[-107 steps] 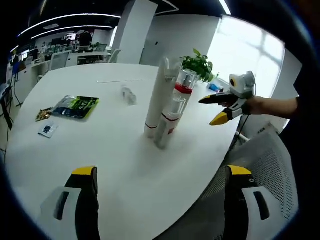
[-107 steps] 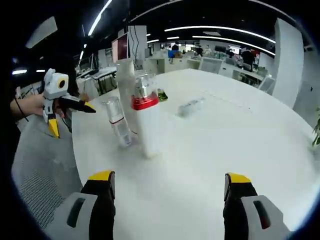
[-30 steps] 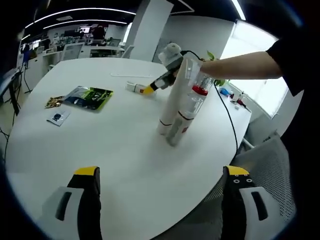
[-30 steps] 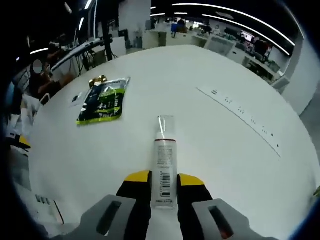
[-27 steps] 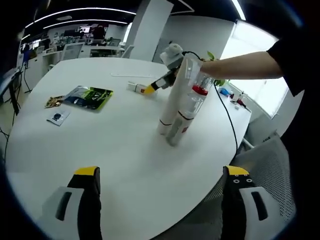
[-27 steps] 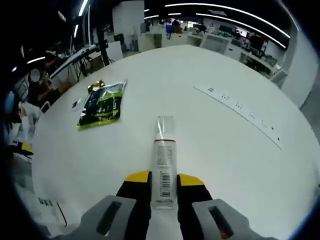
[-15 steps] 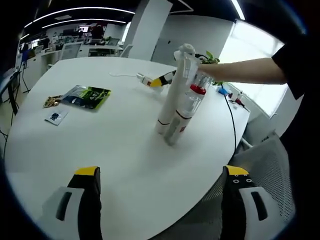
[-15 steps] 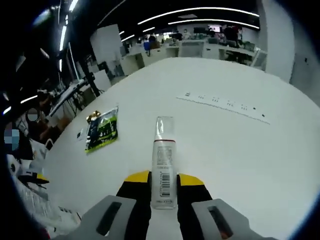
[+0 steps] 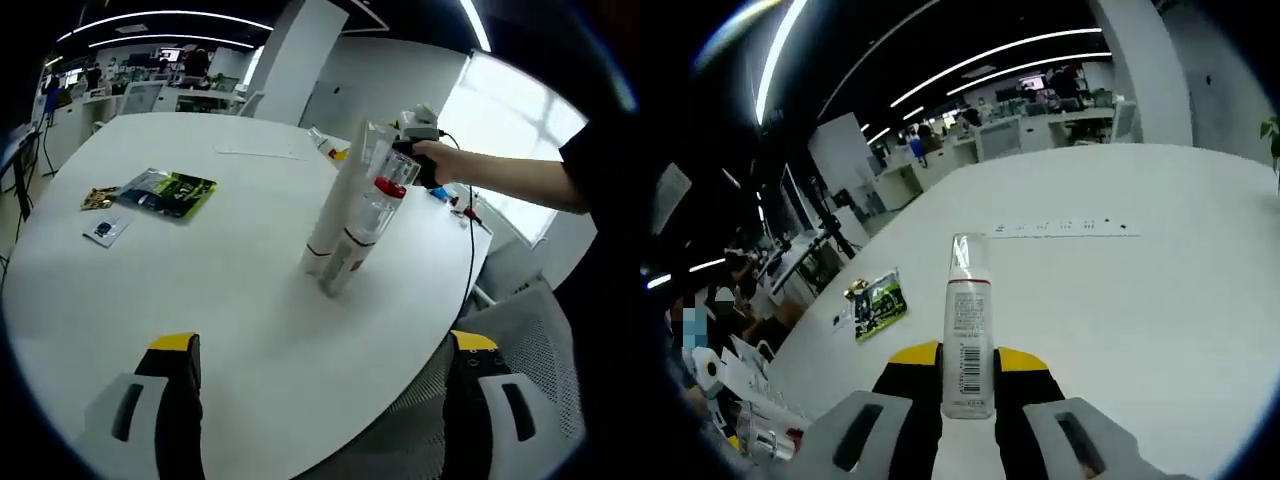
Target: Arrange the skincare products in the storage area until every visible bottle or jar stands upright without overlapping.
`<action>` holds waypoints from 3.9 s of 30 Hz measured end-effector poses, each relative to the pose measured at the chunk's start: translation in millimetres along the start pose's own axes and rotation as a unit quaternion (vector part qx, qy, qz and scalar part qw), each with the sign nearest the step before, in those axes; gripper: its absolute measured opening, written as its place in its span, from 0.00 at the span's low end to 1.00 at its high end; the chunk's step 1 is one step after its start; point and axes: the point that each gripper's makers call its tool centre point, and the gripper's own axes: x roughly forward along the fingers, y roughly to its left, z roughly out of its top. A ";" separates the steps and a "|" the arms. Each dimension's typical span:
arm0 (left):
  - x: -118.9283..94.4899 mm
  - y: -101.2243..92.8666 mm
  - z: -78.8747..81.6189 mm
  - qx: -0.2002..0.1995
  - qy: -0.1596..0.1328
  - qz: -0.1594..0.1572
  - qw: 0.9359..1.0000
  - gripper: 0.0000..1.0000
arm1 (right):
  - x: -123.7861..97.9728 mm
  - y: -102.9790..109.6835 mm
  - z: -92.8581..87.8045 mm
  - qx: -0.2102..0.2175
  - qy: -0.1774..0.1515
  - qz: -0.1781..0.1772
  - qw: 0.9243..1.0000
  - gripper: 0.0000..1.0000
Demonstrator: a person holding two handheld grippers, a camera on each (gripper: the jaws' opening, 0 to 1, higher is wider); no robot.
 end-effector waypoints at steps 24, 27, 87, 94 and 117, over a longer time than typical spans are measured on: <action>-0.8 -8.8 5.0 -0.052 -0.022 -0.040 0.998 0.94 | -113.7 32.9 -17.3 0.031 -0.156 0.036 0.987 0.10; -0.7 -8.3 4.6 -0.048 -0.020 -0.040 0.998 0.94 | -122.3 34.5 -24.3 0.038 -0.160 0.035 0.986 0.10; -70.1 -174.0 137.9 -0.033 -0.202 -0.280 0.938 0.26 | -189.0 281.5 -67.8 0.067 -0.143 0.441 0.883 0.11; -70.1 -180.3 141.7 -0.030 -0.201 -0.285 0.937 0.18 | -188.4 279.8 -68.1 0.063 -0.143 0.442 0.883 0.11; -52.6 -180.1 124.9 0.198 -0.096 -0.182 0.958 0.17 | -221.5 231.3 -59.9 -0.097 -0.137 0.359 0.918 0.28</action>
